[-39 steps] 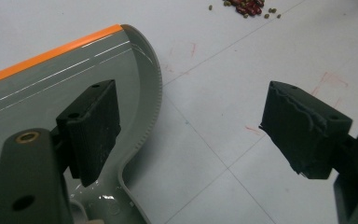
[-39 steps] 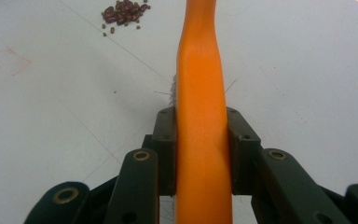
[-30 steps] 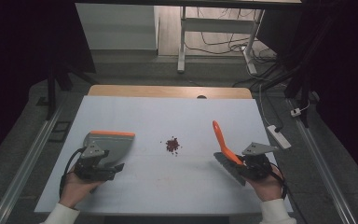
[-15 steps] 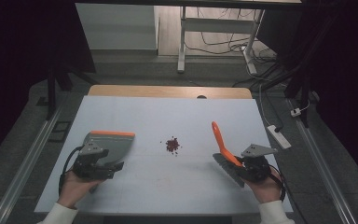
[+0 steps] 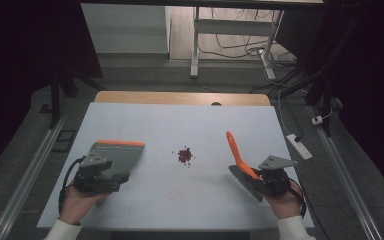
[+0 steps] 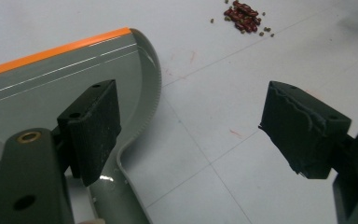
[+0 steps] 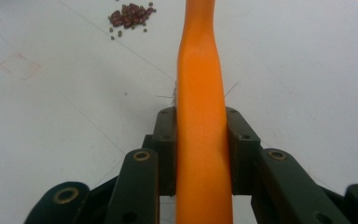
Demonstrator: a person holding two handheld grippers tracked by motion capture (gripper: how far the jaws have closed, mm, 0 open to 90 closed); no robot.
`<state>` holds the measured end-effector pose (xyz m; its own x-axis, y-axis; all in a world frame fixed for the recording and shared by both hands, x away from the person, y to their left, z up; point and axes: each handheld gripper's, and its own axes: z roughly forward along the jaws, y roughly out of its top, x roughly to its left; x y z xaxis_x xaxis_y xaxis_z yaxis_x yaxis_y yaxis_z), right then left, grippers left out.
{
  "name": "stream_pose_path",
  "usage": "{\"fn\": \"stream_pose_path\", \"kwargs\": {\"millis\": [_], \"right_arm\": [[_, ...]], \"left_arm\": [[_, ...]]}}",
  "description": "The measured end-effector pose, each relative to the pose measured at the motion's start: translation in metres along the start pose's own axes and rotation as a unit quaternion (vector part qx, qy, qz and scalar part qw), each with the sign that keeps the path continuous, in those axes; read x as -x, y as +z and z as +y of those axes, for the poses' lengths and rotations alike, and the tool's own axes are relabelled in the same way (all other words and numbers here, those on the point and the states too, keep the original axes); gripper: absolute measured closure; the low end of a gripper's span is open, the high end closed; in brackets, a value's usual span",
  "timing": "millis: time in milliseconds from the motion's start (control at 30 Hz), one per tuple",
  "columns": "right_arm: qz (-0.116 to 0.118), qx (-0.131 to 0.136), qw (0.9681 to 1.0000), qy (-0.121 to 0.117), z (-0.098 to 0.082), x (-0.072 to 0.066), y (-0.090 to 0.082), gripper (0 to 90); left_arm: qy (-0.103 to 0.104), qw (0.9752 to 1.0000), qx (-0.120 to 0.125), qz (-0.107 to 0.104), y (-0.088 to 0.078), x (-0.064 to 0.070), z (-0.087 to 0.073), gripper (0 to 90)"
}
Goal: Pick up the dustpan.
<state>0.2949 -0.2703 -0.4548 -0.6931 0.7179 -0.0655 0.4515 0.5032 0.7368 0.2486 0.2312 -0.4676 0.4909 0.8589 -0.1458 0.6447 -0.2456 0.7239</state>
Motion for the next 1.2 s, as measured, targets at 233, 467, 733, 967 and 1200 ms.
{"fn": "stream_pose_path", "kwargs": {"millis": [233,467,733,967,1200], "right_arm": [[0.002,0.009,1.0,-0.001,0.001,-0.004,-0.006,69.1],[-0.001,0.007,1.0,0.002,0.0,-0.003,-0.006,69.1],[-0.004,0.007,1.0,-0.004,0.0,-0.004,-0.006,69.2],[-0.007,0.01,0.9999,-0.004,0.0,-0.003,-0.009,69.2],[-0.007,0.004,1.0,-0.006,-0.001,-0.004,-0.007,69.2]], "left_arm": [[-0.022,0.9978,-0.029,0.055,-0.003,0.0,0.013,20.2],[-0.044,0.9963,-0.043,0.059,-0.004,-0.011,0.003,19.8],[-0.058,0.9949,-0.054,0.063,-0.008,-0.013,0.004,18.1],[-0.105,0.988,-0.087,0.072,0.001,-0.021,-0.007,16.6],[-0.124,0.9813,-0.119,0.087,0.014,-0.024,-0.018,15.7]]}}
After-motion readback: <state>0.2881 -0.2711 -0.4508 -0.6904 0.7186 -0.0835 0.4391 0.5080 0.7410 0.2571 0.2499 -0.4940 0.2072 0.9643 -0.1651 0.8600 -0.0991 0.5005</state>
